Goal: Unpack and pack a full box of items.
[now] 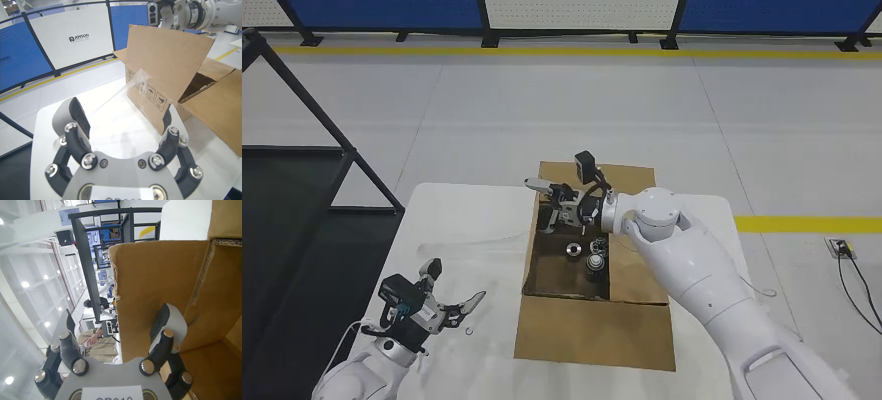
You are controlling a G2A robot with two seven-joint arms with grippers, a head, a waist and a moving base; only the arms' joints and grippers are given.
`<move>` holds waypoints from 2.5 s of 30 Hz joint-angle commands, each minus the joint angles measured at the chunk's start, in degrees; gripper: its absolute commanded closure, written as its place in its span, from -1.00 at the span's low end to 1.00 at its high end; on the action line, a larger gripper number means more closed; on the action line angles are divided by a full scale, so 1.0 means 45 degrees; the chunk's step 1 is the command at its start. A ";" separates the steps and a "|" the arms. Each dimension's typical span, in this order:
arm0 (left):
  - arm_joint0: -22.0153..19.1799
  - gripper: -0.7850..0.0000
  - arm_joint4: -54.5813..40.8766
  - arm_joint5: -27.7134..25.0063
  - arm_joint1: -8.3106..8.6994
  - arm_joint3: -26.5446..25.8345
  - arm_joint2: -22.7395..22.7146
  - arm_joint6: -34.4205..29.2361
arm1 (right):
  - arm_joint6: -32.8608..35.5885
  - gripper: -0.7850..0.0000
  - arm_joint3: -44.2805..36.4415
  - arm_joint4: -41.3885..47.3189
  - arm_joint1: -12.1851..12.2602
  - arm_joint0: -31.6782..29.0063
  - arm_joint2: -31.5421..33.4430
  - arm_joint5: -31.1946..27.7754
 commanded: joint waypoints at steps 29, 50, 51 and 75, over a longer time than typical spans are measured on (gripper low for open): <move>0.1405 -1.00 -0.2029 0.1429 -0.0028 -0.0665 -0.1640 0.0340 | -0.2938 -1.00 0.0369 0.0586 -0.1805 0.0299 -0.1248 0.0304; -0.0404 -1.00 -0.0771 0.2573 -0.0209 0.0203 0.0726 -0.0733 | -0.1320 -1.00 0.2834 0.0545 -0.2551 0.0673 -0.0838 -0.2047; -0.0404 -1.00 -0.0770 0.2569 -0.0209 0.0206 0.0724 -0.0727 | -0.1111 -1.00 0.2833 0.0534 -0.2478 0.0646 -0.0730 -0.2188; -0.0410 -1.00 -0.0769 0.2633 -0.0211 0.0223 0.0690 -0.0734 | 0.0356 -1.00 -0.3586 -0.3155 0.0529 -0.3225 0.2772 -0.0010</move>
